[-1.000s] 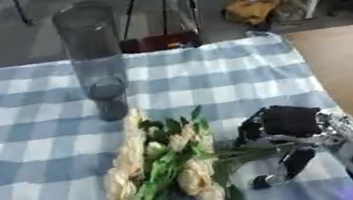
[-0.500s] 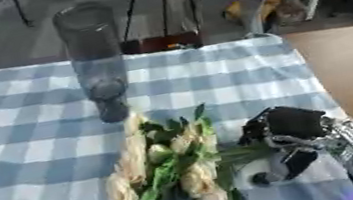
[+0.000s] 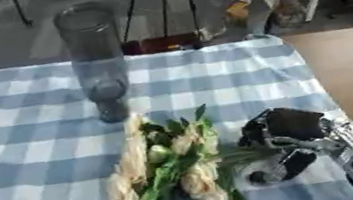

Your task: Arrange flowers into the vase.

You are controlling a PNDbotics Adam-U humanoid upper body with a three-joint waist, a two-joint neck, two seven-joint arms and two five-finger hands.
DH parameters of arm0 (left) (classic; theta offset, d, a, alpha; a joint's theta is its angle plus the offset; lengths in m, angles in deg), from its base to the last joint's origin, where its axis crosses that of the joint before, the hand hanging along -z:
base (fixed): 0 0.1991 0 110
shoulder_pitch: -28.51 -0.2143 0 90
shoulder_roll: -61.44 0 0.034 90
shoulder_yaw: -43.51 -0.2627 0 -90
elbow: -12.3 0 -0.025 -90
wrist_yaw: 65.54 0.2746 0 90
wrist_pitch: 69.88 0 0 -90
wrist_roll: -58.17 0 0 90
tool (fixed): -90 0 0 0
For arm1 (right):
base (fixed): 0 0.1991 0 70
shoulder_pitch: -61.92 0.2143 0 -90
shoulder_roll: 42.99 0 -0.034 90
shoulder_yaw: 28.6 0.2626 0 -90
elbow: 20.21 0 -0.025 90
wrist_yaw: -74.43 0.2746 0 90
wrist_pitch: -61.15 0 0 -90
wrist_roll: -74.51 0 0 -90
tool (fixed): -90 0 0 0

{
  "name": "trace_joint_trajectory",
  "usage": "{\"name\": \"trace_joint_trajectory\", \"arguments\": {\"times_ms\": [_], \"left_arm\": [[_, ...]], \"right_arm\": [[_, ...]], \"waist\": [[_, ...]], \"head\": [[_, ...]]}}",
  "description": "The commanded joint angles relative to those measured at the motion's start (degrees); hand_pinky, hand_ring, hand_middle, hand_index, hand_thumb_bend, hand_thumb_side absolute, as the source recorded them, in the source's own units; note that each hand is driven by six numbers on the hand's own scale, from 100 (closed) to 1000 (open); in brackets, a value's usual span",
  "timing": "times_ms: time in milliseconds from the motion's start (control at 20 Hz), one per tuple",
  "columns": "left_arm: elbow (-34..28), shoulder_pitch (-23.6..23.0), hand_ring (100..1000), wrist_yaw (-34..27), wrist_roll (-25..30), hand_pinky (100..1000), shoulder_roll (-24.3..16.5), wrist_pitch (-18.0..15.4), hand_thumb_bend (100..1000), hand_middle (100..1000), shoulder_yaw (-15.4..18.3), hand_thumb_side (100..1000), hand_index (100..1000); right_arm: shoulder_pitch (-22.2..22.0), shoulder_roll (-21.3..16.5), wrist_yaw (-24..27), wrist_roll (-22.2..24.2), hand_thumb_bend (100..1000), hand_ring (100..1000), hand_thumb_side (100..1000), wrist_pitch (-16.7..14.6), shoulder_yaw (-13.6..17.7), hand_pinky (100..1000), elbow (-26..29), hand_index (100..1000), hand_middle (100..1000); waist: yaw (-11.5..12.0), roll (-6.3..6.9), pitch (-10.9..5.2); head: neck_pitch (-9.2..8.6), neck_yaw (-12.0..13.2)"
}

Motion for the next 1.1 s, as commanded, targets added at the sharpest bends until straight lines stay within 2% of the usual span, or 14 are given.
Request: {"name": "trace_joint_trajectory", "arguments": {"times_ms": [50,250,900,950,1100], "left_arm": [[-0.8,0.4,680,0.1,0.0,564,-0.3,0.1,100,597,0.0,918,882],[-0.8,0.4,680,0.0,0.0,563,-0.3,0.2,100,596,-0.1,919,882],[-0.8,0.3,677,-0.2,0.2,563,-0.1,0.4,100,592,-0.2,936,881],[-0.8,0.3,676,-0.2,0.2,562,-0.1,0.4,100,591,-0.2,938,882],[-0.8,0.3,675,-0.2,0.3,561,-0.1,0.5,100,589,-0.2,943,882]], "right_arm": [[0.5,-0.7,0.9,0.8,328,456,729,0.1,0.2,401,0.5,719,518],[0.7,-0.7,1.0,0.1,293,441,733,0.3,0.3,370,0.6,702,504],[1.1,-0.6,-3.4,-4.3,321,425,620,-0.1,0.1,355,-1.2,684,489],[1.0,-0.6,-3.6,-4.8,328,388,622,-0.1,0.2,327,-1.3,663,467],[0.9,-0.2,-4.4,-7.2,310,362,642,0.2,0.5,311,-1.3,630,447]], "waist": [[0.1,0.16,-0.61],[0.3,0.18,-0.53],[0.6,0.09,-0.33],[0.6,0.08,-0.29],[0.6,0.10,-0.18]], "head": [[-0.48,-0.2],[-0.77,-0.3],[-1.29,-0.6],[-1.32,-0.6],[-1.43,-0.8]]}}
